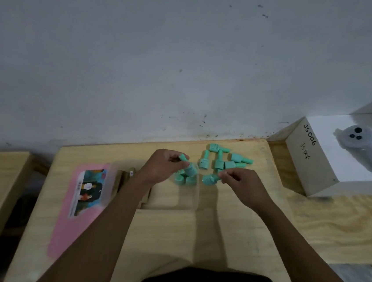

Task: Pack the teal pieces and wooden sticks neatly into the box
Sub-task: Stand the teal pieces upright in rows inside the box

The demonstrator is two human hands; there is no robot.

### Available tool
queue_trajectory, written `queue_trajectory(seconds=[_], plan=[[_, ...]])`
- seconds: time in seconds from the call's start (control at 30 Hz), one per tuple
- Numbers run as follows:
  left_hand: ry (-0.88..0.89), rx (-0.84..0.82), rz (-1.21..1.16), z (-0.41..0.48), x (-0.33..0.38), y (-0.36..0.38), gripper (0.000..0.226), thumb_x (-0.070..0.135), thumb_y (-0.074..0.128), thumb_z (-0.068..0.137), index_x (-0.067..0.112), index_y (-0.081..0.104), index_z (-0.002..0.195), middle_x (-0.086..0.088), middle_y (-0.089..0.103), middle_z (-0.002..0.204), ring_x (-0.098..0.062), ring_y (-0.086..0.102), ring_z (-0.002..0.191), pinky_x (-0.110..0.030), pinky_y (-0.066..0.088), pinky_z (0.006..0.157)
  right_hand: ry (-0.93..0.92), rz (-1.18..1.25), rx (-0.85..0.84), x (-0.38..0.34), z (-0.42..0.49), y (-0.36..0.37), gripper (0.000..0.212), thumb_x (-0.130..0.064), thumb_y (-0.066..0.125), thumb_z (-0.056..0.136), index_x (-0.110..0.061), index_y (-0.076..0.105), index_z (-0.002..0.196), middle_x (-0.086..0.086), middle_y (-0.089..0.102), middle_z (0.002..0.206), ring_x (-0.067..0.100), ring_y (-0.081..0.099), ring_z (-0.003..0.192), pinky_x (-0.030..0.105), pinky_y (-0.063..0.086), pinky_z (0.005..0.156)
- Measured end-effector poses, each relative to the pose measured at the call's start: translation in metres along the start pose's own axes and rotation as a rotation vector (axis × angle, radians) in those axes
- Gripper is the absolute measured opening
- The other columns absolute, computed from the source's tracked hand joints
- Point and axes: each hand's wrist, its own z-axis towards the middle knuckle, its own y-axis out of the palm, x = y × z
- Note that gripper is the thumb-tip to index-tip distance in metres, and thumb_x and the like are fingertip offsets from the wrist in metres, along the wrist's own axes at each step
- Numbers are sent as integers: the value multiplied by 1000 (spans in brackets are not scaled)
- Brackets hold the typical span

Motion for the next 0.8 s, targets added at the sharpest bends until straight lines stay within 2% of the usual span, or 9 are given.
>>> queue_trajectory(seconds=[0.07, 0.13, 0.2, 0.27, 0.37, 0.5, 0.6, 0.73, 0.8], plan=[[41, 35, 132, -7, -10, -6, 19, 16, 70, 84, 11, 73, 102, 8, 64, 76, 3, 53, 64, -4, 40, 58, -47, -54, -35, -11, 2, 18, 15, -35, 67, 88, -23, 76, 88, -12, 69, 78, -5, 60, 66, 10, 39, 52], [80, 42, 251, -12, -17, -9, 18, 15, 67, 86, 9, 73, 102, 5, 64, 76, 4, 50, 61, -3, 36, 53, -97, -172, -36, -18, 4, 37, 20, -39, 67, 87, -21, 75, 86, -4, 70, 75, 7, 60, 65, 23, 43, 56], [94, 43, 323, -16, -22, -8, 20, 16, 65, 88, 8, 73, 104, -3, 70, 86, -5, 59, 68, -12, 45, 62, -149, -337, -35, -24, 6, 54, 23, -42, 65, 86, -21, 73, 84, -3, 69, 77, 14, 61, 70, 31, 47, 61], [78, 60, 352, -18, -28, -6, 22, 17, 65, 88, 8, 72, 106, -8, 73, 98, -18, 66, 85, -26, 51, 77, -192, -549, -33, -26, 10, 69, 28, -48, 59, 87, -23, 69, 83, -3, 70, 82, 18, 63, 78, 32, 47, 63], [63, 76, 382, -20, -37, -1, 24, 19, 64, 88, 9, 72, 109, -9, 72, 104, -21, 64, 92, -26, 46, 79, -227, -768, -25, -28, 15, 84, 33, -53, 53, 89, -23, 67, 88, 2, 70, 86, 22, 65, 84, 32, 42, 66], [63, 73, 424, -20, -45, 8, 26, 19, 63, 89, 10, 70, 112, -8, 70, 107, -18, 60, 91, -24, 42, 79, -284, -802, 80, -26, 17, 97, 32, -47, 62, 85, -17, 72, 77, 6, 71, 75, 28, 64, 79, 38, 44, 77], [54, 56, 455, -19, -54, 14, 24, 20, 63, 88, 12, 72, 110, -8, 71, 108, -22, 62, 95, -30, 47, 83, -261, -860, 111, -20, 16, 102, 27, -44, 72, 76, -18, 74, 70, 4, 70, 68, 27, 64, 73, 40, 49, 75], [45, 77, 482, -19, -64, 22, 22, 20, 62, 88, 13, 72, 106, -8, 71, 102, -24, 62, 94, -29, 47, 81, -255, -872, 143, -17, 15, 100, 21, -43, 75, 72, -22, 77, 77, 1, 71, 75, 24, 65, 76, 38, 48, 73], [44, 80, 495, -18, -68, 25, 22, 19, 62, 89, 10, 72, 106, -10, 70, 101, -25, 62, 94, -24, 41, 76, -276, -855, 125, -13, 16, 95, 24, -41, 68, 79, -22, 77, 91, 2, 71, 88, 24, 64, 86, 38, 46, 78]])
